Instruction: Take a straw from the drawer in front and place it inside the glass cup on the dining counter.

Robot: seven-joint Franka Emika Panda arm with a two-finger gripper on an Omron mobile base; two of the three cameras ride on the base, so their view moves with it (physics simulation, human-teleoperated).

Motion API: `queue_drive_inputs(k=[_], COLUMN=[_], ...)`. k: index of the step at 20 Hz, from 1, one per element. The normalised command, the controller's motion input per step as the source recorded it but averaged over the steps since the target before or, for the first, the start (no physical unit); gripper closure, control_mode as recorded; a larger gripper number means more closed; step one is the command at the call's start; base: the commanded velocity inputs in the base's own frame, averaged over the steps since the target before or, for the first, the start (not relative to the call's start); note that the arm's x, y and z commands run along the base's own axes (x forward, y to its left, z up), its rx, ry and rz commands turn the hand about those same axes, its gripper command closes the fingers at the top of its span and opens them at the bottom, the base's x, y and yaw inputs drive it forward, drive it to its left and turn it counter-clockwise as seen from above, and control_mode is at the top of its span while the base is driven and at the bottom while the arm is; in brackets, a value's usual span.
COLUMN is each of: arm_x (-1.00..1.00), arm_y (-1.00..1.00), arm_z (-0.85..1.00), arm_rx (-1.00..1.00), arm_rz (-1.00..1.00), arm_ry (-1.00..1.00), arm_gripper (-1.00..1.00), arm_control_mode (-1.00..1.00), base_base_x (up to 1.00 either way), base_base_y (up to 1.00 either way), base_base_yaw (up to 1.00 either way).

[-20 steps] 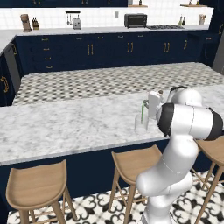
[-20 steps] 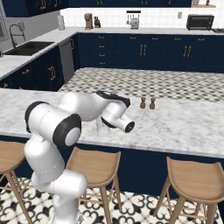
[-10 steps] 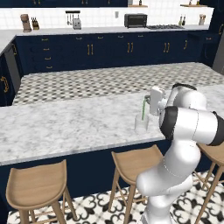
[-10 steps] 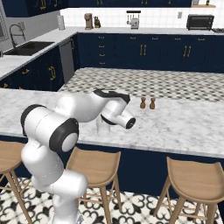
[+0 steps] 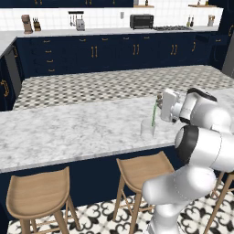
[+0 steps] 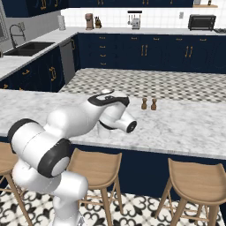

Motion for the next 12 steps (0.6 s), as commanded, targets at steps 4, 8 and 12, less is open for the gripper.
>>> queue_drive_inputs(k=[4,8,12], arm_x=[-0.05,0.0,0.0], arm_y=[0.0,0.01,0.0], arm_z=[-0.07,-0.26,-0.03], arm_rx=[0.0,0.0,0.0], arm_rz=[0.0,0.0,0.0], arm_ry=[0.0,0.02,0.0], arm_gripper=[1.0,1.0,1.0], arm_control_mode=[-1.0,-1.0,-1.0], base_base_x=[0.0,0.0,0.0], base_base_y=[0.0,0.0,0.0], base_base_yaw=[0.0,0.0,0.0])
